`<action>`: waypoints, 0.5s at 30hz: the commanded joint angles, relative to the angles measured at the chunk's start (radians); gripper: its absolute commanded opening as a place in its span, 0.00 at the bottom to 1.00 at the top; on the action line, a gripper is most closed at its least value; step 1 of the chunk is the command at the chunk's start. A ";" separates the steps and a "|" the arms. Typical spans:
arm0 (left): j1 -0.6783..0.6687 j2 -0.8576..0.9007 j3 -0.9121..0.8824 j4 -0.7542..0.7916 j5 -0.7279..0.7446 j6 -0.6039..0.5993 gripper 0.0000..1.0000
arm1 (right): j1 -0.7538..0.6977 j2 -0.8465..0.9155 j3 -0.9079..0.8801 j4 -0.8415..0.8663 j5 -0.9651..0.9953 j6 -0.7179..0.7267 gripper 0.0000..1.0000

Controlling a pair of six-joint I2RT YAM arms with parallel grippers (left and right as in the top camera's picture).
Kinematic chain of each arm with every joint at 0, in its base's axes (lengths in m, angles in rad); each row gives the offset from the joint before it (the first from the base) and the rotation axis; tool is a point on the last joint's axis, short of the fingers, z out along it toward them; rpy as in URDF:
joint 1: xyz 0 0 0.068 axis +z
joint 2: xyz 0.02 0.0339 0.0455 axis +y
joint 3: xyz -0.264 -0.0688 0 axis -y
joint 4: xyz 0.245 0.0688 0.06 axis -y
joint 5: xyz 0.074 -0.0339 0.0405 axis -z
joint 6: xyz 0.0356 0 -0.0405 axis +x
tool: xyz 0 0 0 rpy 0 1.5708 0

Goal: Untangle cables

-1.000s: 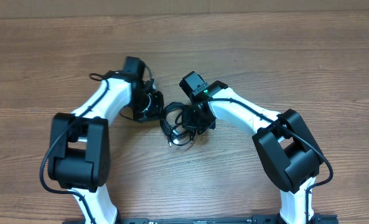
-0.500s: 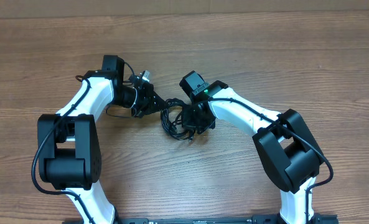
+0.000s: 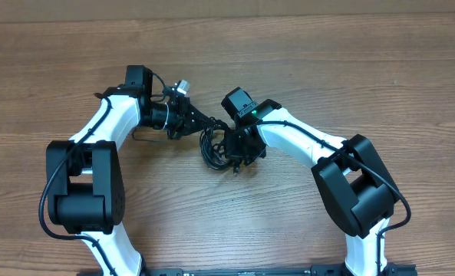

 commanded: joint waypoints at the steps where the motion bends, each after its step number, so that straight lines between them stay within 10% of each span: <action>1: 0.007 0.008 0.024 0.031 -0.069 -0.005 0.04 | 0.002 0.011 -0.003 -0.016 -0.006 -0.182 0.08; 5: 0.007 0.009 0.023 0.026 -0.286 -0.037 0.04 | 0.000 0.011 -0.003 -0.076 -0.005 -0.364 0.09; 15: 0.007 0.009 0.023 0.003 -0.307 -0.132 0.04 | -0.024 0.011 -0.003 -0.098 0.080 -0.399 0.15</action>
